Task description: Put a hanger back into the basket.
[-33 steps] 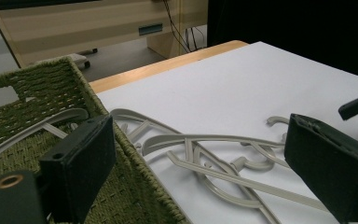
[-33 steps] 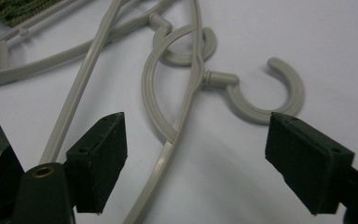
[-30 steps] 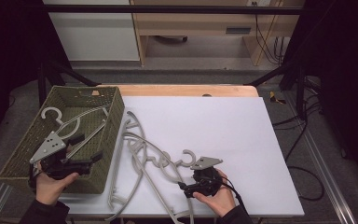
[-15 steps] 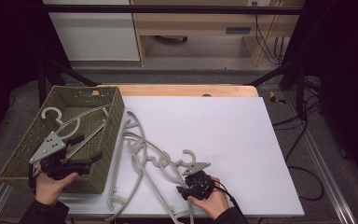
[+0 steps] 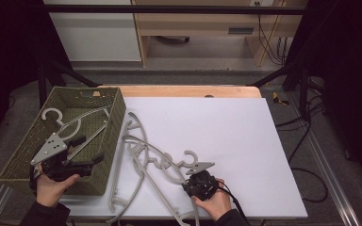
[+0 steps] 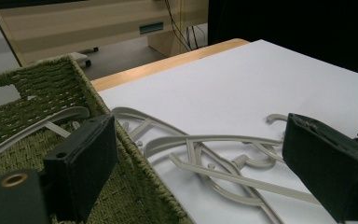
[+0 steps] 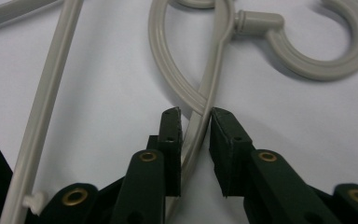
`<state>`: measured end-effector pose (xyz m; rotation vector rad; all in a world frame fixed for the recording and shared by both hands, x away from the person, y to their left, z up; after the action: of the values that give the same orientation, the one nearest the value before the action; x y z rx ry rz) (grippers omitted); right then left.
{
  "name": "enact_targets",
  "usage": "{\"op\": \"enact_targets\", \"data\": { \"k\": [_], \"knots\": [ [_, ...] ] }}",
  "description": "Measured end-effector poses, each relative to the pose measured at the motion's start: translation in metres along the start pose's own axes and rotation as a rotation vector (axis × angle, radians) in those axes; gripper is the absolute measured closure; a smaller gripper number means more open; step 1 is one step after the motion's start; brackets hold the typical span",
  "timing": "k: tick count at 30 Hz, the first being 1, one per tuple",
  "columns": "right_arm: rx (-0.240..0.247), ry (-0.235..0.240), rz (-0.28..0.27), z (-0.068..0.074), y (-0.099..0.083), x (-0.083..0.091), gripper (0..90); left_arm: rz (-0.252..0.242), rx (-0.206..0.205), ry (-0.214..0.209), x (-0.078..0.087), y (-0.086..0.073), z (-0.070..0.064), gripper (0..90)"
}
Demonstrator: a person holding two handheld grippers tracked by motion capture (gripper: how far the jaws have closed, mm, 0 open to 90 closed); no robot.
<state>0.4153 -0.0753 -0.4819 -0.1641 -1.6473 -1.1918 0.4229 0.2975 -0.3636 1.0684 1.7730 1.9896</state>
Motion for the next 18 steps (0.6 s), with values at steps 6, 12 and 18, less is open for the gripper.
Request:
{"op": "enact_targets", "data": {
  "k": [6, 12, 18],
  "knots": [
    [-0.016, -0.006, 0.005, -0.01, 0.0, 0.003, 78.8, 0.005, -0.008, -0.002, -0.001, 0.0, 0.0, 10.1],
    [0.001, -0.022, 0.024, -0.026, -0.002, 0.009, 81.0, 0.005, -0.008, -0.004, -0.001, 0.0, -0.001, 10.1],
    [-0.025, 0.015, 0.016, -0.036, -0.004, 0.01, 80.5, 0.01, -0.008, -0.007, -0.002, 0.0, -0.002, 10.2]
  ]
}}
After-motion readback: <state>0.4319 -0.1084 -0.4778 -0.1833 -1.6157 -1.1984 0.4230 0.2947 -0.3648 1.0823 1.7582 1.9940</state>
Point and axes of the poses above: each handheld gripper's, and its own axes: x roughly backward along the jaws, y roughly out of its top, z roughly to its left, the point moved 2 cm from there along -x, roughly forward along the jaws, and after that the axes turned 4 degrees about -y, right-handed, at the moved point
